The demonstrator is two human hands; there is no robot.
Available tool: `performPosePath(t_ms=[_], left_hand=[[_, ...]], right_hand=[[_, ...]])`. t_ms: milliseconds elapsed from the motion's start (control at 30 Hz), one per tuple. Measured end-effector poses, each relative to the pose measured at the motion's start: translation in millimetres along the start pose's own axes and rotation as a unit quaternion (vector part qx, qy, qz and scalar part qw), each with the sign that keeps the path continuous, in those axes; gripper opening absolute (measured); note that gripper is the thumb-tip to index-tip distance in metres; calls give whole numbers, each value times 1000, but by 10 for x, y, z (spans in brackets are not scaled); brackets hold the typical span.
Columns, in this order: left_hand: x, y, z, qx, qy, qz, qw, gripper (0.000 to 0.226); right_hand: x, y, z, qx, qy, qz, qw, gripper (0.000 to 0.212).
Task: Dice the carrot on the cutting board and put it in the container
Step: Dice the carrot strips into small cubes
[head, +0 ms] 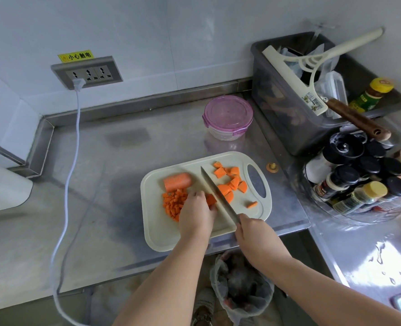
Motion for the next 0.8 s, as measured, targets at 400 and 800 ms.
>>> performPosePath(t_ms=[400, 800], left_hand=[[13, 99, 36, -135, 38, 37, 989, 20], [70, 193, -26, -202, 53, 115, 971, 22]], right_hand=[[13, 25, -47, -12, 16, 6, 1000, 22], [-24, 80, 10, -55, 46, 33, 997, 30]])
Point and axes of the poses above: each hand's wrist, its own x-axis towards the middle knuckle, its own z-axis out of the back of the hand, y = z × x, the point moved 6 cm from there along x, towards the middle knuckle, and after that the axes turned 4 degrees about x, right-handed, at the moved point
